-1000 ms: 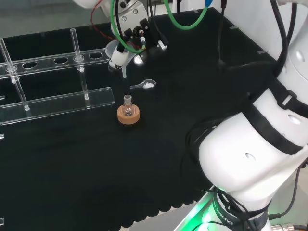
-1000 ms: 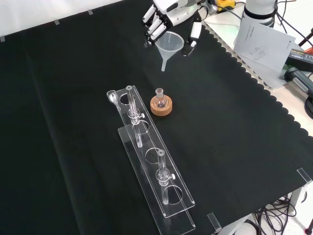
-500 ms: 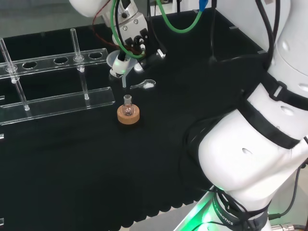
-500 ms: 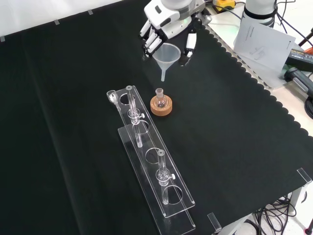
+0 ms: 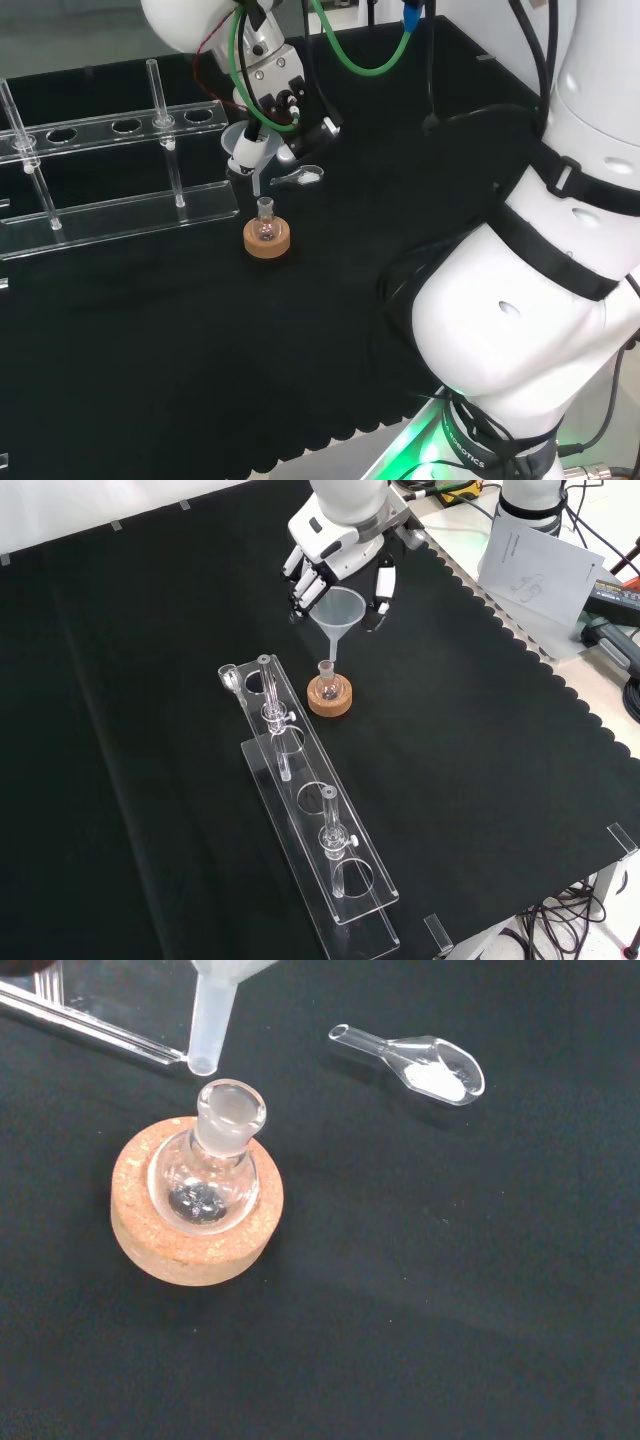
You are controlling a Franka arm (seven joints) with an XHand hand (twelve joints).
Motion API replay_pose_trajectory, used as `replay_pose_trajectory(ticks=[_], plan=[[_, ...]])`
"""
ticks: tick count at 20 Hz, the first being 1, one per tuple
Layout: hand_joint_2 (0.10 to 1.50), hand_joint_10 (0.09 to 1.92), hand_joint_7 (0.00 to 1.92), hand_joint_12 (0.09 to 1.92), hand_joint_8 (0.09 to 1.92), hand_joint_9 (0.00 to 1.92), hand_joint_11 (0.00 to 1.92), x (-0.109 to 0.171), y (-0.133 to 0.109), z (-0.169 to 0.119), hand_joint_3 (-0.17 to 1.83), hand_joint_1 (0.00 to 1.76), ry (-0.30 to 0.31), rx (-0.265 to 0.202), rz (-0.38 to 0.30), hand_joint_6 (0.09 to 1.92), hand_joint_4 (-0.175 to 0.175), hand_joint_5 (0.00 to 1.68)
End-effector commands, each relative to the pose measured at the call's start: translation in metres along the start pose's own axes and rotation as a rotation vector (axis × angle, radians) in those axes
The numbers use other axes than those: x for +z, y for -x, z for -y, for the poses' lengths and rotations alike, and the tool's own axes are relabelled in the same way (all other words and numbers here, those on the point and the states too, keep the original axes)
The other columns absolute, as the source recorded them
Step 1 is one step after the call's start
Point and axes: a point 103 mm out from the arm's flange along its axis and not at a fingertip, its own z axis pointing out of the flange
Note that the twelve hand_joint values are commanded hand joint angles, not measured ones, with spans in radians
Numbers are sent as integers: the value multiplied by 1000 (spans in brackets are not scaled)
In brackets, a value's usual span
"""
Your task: Place the funnel on the round-bottom flask.
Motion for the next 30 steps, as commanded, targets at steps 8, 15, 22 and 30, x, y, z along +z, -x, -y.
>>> replay_pose_trajectory(ticks=[8, 15, 22, 30], plan=[[785, 538, 795, 1265, 780, 1096, 600, 21, 3, -9, 509, 707, -8, 5, -11, 382, -46, 576], [786, 543, 793, 1261, 782, 1094, 604, 28, -1, -13, 510, 708, -19, -1, -9, 396, -46, 575], [785, 546, 791, 1260, 784, 1091, 606, 36, -4, -17, 512, 709, -23, 5, -2, 407, -47, 572], [786, 549, 783, 1260, 784, 1086, 613, 34, -9, -20, 513, 709, -7, 5, 7, 418, -47, 569]])
